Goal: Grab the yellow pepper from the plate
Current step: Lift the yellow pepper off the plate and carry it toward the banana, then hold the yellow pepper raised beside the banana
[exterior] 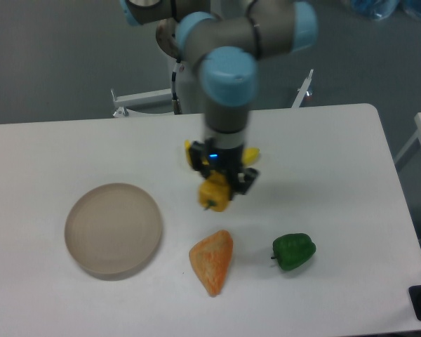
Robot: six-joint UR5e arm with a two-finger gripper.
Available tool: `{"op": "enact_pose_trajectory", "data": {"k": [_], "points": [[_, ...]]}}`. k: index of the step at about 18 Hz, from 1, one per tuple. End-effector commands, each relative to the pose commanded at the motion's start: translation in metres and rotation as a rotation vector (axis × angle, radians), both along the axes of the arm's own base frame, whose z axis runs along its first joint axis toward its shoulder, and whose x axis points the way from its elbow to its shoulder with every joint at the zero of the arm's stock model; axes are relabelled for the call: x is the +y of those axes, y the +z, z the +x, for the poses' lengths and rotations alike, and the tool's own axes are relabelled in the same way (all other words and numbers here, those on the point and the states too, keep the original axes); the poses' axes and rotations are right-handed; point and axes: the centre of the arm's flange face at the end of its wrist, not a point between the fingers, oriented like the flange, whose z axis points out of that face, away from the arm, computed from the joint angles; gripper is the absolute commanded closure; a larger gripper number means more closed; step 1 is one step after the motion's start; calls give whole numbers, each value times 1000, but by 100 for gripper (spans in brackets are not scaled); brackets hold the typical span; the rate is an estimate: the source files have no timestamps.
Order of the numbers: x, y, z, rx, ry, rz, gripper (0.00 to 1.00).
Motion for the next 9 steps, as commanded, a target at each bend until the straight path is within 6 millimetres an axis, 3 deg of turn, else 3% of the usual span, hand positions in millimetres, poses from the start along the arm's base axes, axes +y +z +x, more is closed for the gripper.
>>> {"op": "enact_pose_trajectory", "data": {"k": [4, 9], "points": [[0, -19, -27, 20, -199, -38, 99], [4, -11, -42, 73, -335, -53, 98]]}}
